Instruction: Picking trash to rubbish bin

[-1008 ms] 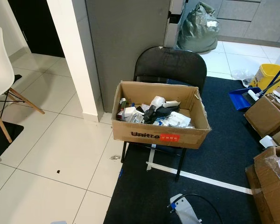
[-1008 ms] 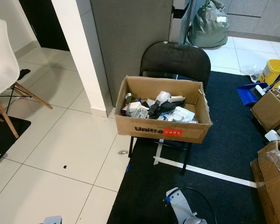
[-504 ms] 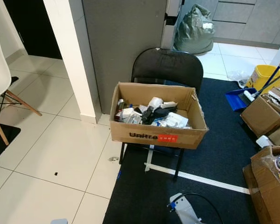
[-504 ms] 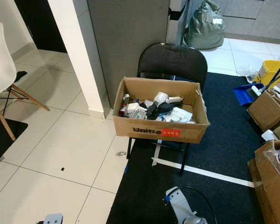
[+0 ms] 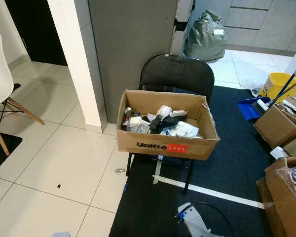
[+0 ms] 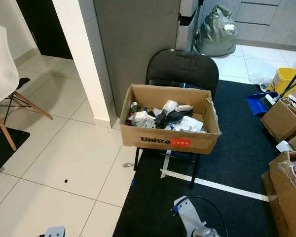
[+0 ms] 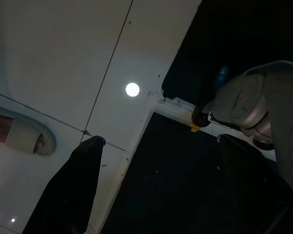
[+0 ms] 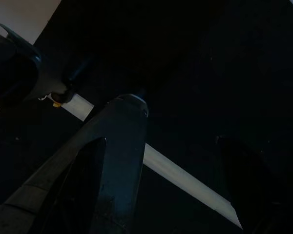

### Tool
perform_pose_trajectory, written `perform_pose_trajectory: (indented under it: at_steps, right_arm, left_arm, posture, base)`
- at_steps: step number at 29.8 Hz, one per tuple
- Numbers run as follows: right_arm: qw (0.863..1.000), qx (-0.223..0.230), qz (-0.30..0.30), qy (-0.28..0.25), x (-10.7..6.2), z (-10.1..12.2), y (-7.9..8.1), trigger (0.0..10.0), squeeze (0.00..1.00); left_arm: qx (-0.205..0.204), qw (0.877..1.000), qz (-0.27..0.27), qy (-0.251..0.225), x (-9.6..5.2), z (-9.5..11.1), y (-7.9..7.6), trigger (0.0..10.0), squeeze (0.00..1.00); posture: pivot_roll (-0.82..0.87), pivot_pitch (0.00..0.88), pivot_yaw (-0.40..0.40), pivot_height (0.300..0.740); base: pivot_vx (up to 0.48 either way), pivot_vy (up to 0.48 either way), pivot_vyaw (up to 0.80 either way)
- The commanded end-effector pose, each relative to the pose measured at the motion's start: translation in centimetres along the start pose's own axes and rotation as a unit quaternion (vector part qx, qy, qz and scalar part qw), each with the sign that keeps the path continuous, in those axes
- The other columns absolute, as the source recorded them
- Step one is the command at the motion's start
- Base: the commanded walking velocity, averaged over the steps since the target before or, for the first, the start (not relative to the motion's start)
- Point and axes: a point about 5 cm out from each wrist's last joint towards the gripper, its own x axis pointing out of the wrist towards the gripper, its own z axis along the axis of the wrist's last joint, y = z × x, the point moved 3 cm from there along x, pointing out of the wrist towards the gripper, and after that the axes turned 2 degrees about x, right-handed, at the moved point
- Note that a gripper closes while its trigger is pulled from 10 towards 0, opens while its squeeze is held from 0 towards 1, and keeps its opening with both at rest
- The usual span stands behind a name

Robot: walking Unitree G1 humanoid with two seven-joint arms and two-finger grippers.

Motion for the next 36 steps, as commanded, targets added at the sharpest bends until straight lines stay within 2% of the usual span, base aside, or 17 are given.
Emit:
perform_pose_trajectory:
  at_steps: [1,11,17,24,28,31,36]
  right_arm:
    - [1.0,0.004,0.003,0.005,0.0,-0.1,0.3,10.0,0.0]
    - [1.0,0.006,0.002,0.009,0.0,-0.6,0.2,10.0,0.0]
    - [1.0,-0.006,-0.001,0.01,0.0,-0.3,-0.2,10.0,0.0]
    - [1.0,-0.02,0.003,0.01,0.0,0.0,-0.1,10.0,0.0]
    - [0.999,-0.035,0.005,0.008,0.0,0.5,-0.2,10.0,0.0]
    - [0.999,-0.04,-0.008,0.006,-0.1,0.9,-0.9,10.0,0.0]
    - [0.999,-0.029,-0.011,-0.016,-0.2,2.5,-1.3,10.0,0.0]
  left_arm:
    - [-0.003,1.0,0.002,0.009,-0.1,-0.4,0.2,10.0,0.0]
    - [-0.008,1.0,0.001,0.009,-0.1,-0.5,0.0,10.0,0.0]
    - [-0.027,1.0,0.005,0.005,-0.1,-0.6,-0.2,10.0,0.0]
    - [-0.04,0.999,0.005,0.016,-0.3,-1.9,-0.6,10.0,0.0]
    - [-0.048,0.999,0.008,0.012,-0.3,-1.7,-0.6,10.0,0.0]
    - [-0.049,0.999,0.007,0.015,-0.3,-1.8,-0.9,10.0,0.0]
    - [-0.041,0.999,-0.004,0.007,-0.1,-1.2,-1.2,10.0,0.0]
  posture:
    - [0.1,0.027,0.0,0.74]
    - [0.1,0.018,-0.007,0.74]
    - [0.13,0.021,-0.027,0.74]
    - [0.16,0.017,-0.061,0.74]
    - [0.17,0.005,-0.076,0.74]
    - [0.16,0.0,-0.075,0.74]
    - [0.12,0.0,-0.057,0.74]
  base:
    - [0.0,0.0,0.0]
    - [0.0,0.0,0.0]
    - [0.0,0.0,0.0]
    - [0.0,0.0,0.0]
    - [0.0,0.0,0.0]
    - [0.0,0.0,0.0]
    - [0.0,0.0,0.0]
